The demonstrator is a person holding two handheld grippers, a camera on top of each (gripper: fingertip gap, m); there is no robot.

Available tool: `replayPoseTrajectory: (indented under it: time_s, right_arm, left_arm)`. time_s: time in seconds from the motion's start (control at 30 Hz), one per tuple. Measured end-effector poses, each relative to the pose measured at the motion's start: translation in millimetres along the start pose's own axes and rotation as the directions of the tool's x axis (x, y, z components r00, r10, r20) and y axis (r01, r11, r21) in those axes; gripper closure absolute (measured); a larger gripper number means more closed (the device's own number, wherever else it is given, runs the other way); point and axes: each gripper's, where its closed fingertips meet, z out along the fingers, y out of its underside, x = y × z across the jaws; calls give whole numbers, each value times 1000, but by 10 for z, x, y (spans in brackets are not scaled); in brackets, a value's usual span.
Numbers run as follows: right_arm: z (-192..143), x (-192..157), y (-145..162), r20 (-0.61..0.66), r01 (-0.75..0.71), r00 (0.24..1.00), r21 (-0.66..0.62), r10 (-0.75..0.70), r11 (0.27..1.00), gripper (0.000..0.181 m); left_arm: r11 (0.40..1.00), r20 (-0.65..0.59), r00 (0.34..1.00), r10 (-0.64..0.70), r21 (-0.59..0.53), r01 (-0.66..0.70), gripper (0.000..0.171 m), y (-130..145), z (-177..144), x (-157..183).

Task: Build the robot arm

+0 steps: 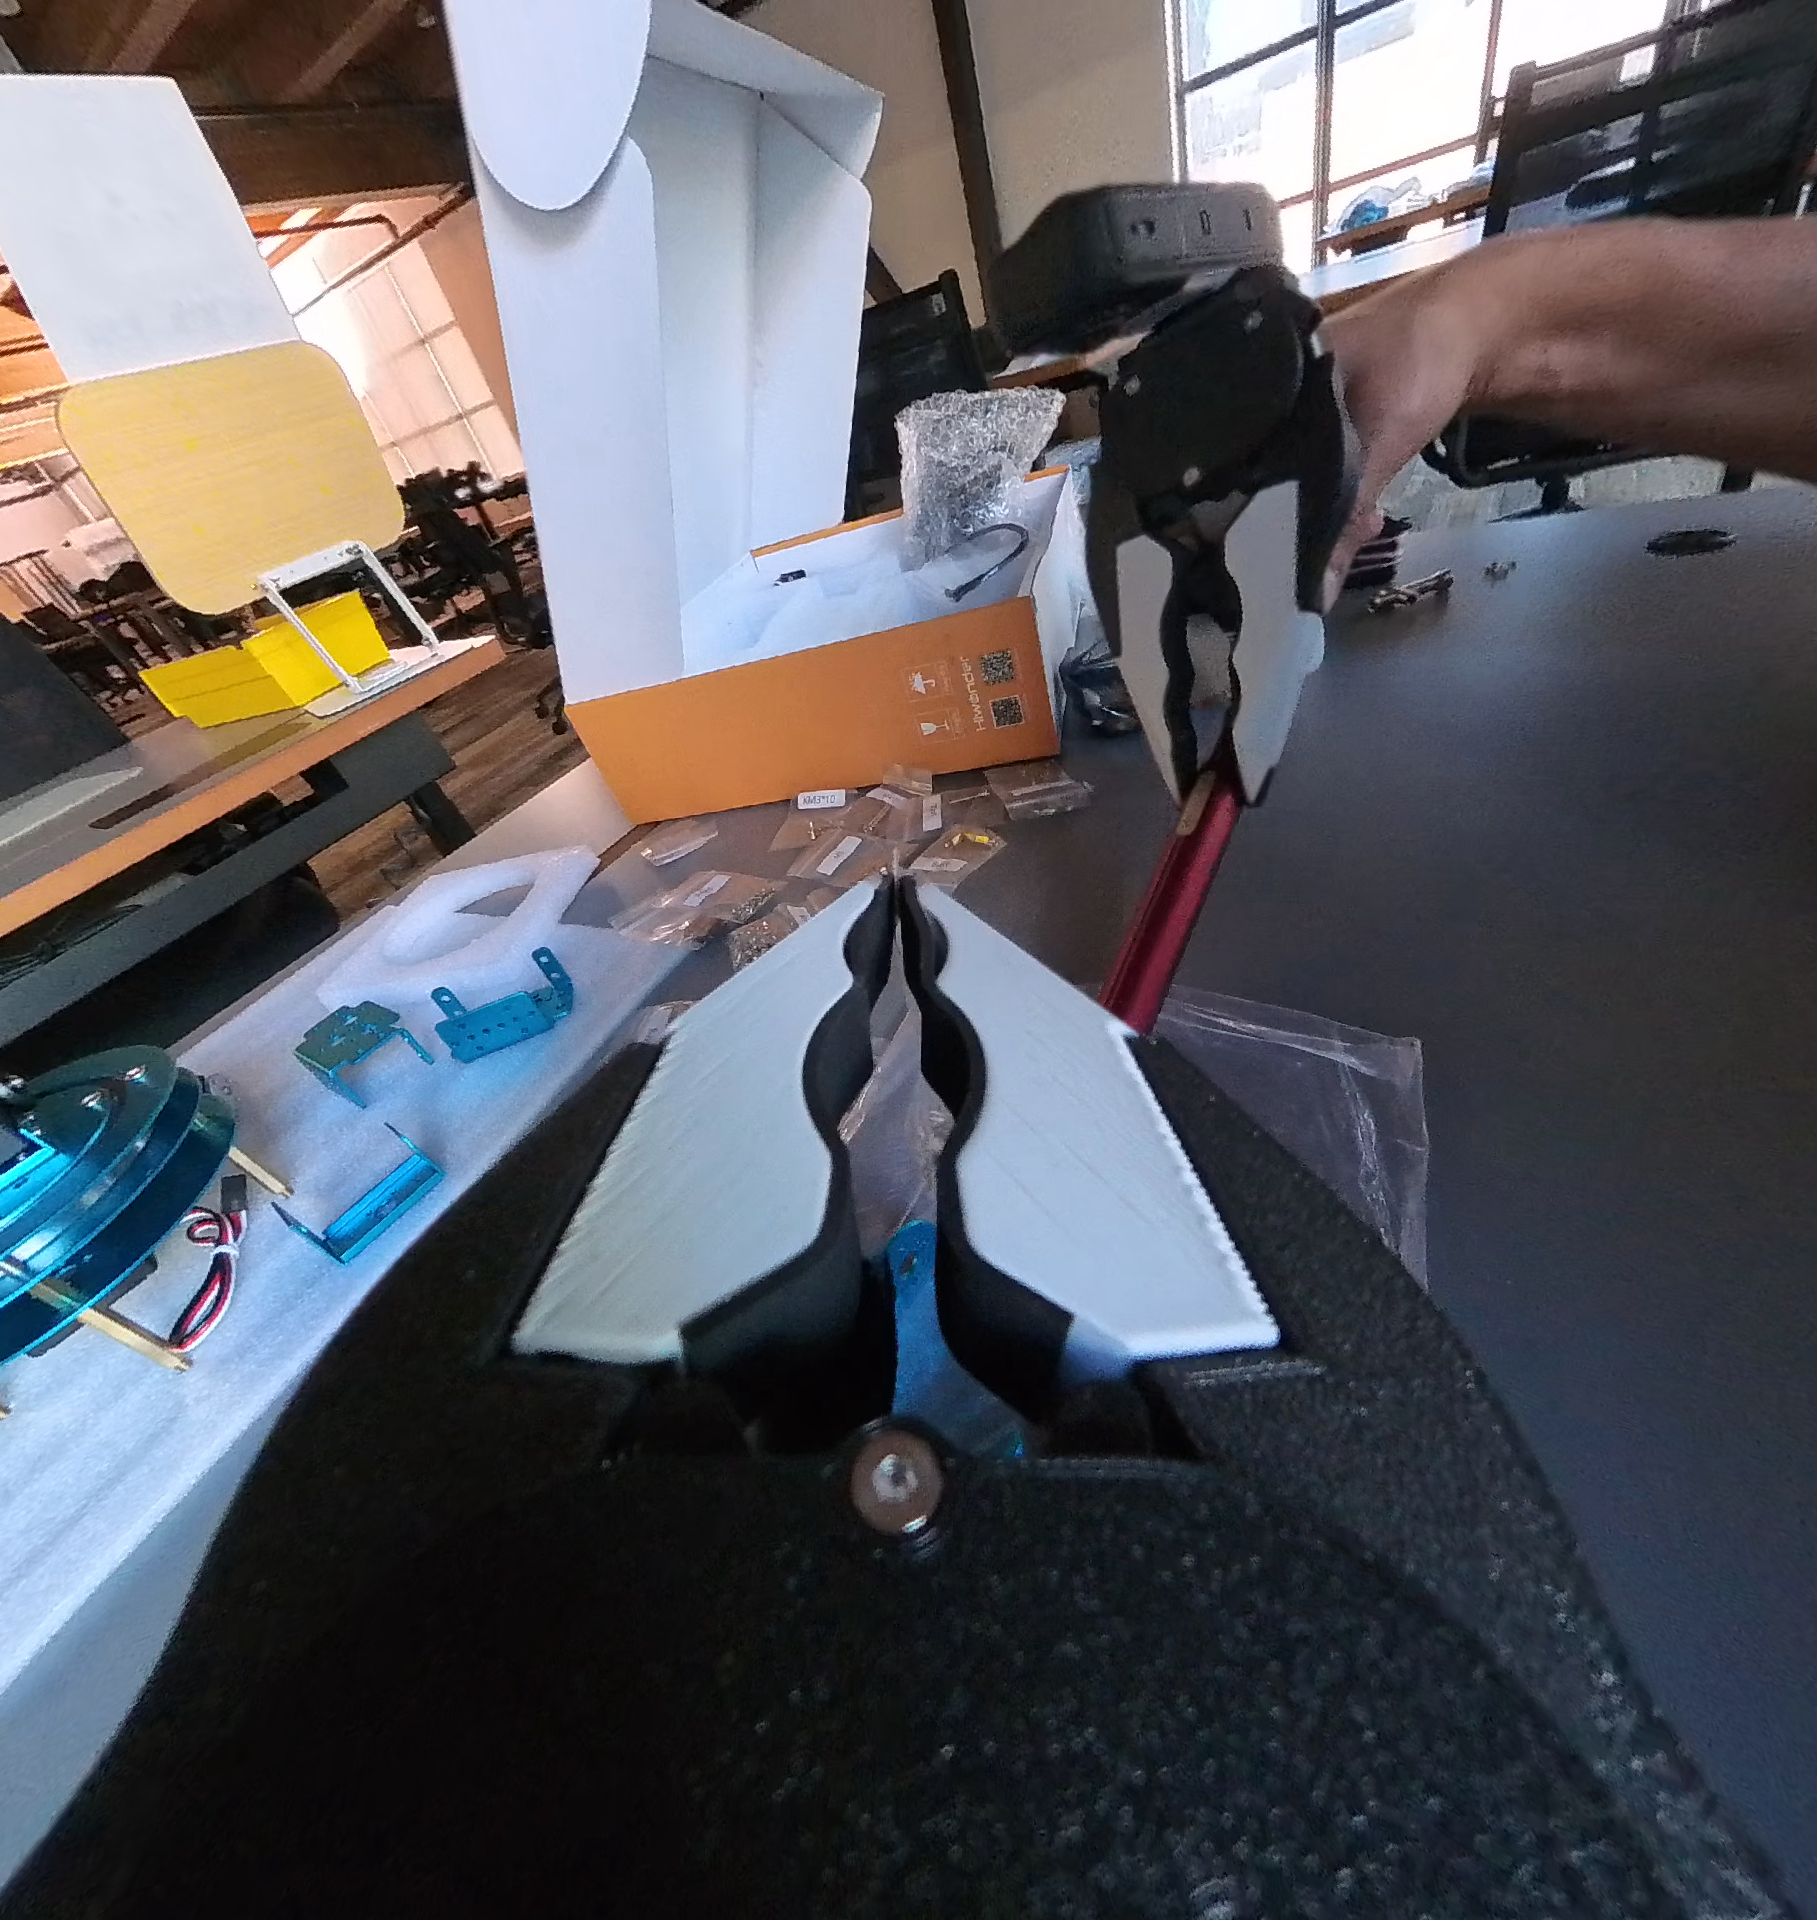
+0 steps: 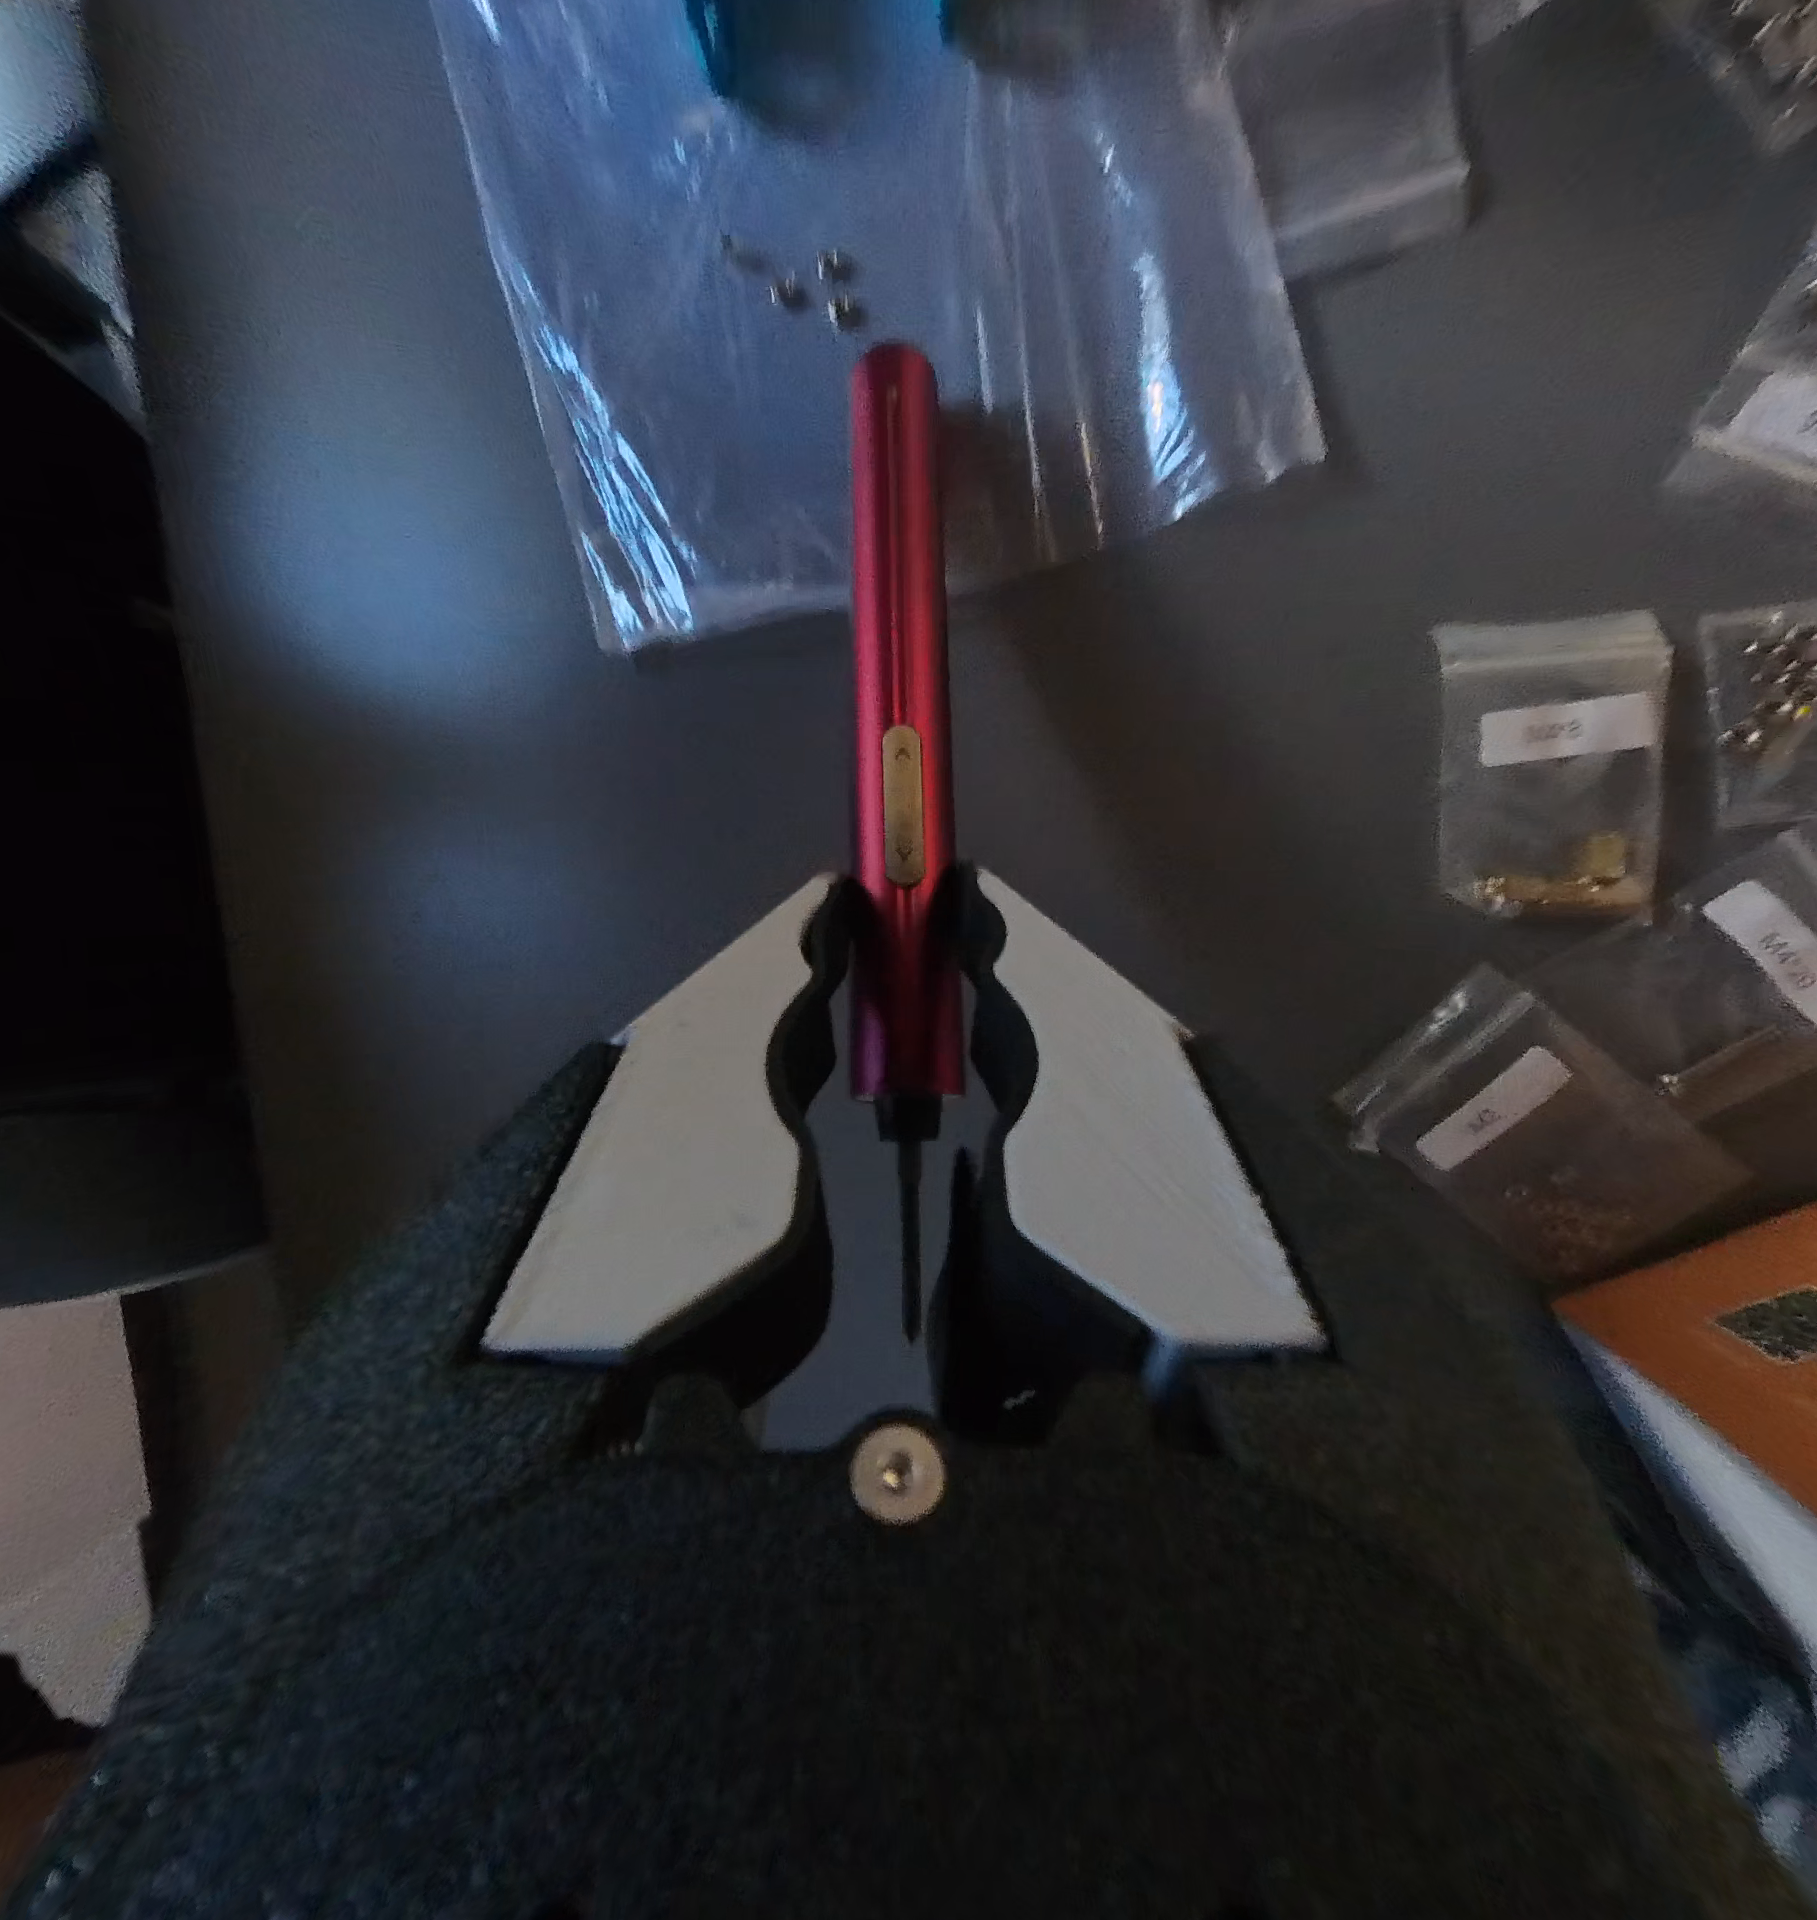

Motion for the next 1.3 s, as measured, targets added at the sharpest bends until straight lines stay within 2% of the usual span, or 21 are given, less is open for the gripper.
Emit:
replayPoseTrajectory:
  time_s: [0.07,0.17,0.27,0.3,0.33,0.37,0.4,0.5,0.53,0.57,0.67,0.7,0.73,0.8,0.83,0.9,0.97,1.03,1.1,1.2,1.3]
  right_arm:
    - [77,3,173,-45,13,999,-153,-20,988,161]
    - [197,7,419,-96,33,992,-397,-78,917,161]
    - [188,0,440,-133,18,986,-501,-97,865,161]
    - [180,-2,457,-137,11,985,-545,-101,838,159]
    - [187,27,415,-156,10,980,-569,-120,822,139]
    - [224,59,321,-169,21,975,-574,-143,819,123]
    - [294,77,175,-172,46,971,-552,-168,833,122]
    - [574,-66,-216,-85,127,980,-439,-182,889,135]
    - [630,-17,-301,-111,138,973,-427,-204,894,141]
    - [639,24,-316,-131,144,966,-448,-224,883,148]
    - [631,9,-300,-146,109,969,-466,-198,878,148]
    - [630,6,-298,-143,117,968,-465,-205,878,153]
    - [630,-3,-297,-135,144,963,-466,-232,873,161]
    - [630,-15,-309,-129,214,946,-438,-296,873,162]
    - [616,-45,-308,-110,243,943,-416,-314,876,161]
    - [496,-78,-471,-119,233,954,-285,-275,930,161]
    - [218,-142,-780,-131,240,959,-94,-251,966,162]
    - [-188,-226,-1188,-181,291,947,136,-265,947,162]
    - [-666,-343,-1631,-256,360,926,382,-277,851,162]
    - [-1325,-622,-2224,-297,401,916,698,-270,593,162]
    - [-1798,-819,-2616,-314,393,915,834,-253,386,162]
  left_arm:
    - [1000,1,1000,26,-11,-26,171,23,13,20]
    - [998,4,998,60,-29,-60,171,59,37,56]
    - [996,15,997,80,-37,-79,171,66,42,57]
    - [996,23,997,78,-35,-77,171,63,41,45]
    - [997,25,997,73,-35,-72,171,62,41,37]
    - [997,28,997,66,-36,-65,171,64,41,21]
    - [998,37,998,58,-35,-56,171,63,37,-6]
    - [999,69,997,28,-32,-25,171,66,11,-122]
    - [999,82,996,24,-34,-21,171,73,-2,-171]
    - [999,98,995,24,-36,-20,171,78,-15,-225]
    - [999,118,992,-34,-22,37,171,82,-44,-349]
    - [998,119,991,-59,-16,61,171,80,-53,-378]
    - [997,123,989,-79,-7,81,171,69,-65,-407]
    - [994,107,988,-111,25,108,171,19,-91,-423]
    - [991,92,987,-131,51,127,171,-23,-108,-419]
    - [981,50,984,-173,101,167,171,-110,-145,-401]
    - [965,-11,980,-200,168,199,171,-229,-195,-351]
    - [942,-76,970,-231,232,243,171,-344,-257,-308]
    - [917,-129,957,-259,277,286,171,-435,-316,-291]
    - [868,-220,925,-308,333,368,171,-563,-411,-280]
    - [813,-296,892,-340,384,437,171,-685,-536,-323]
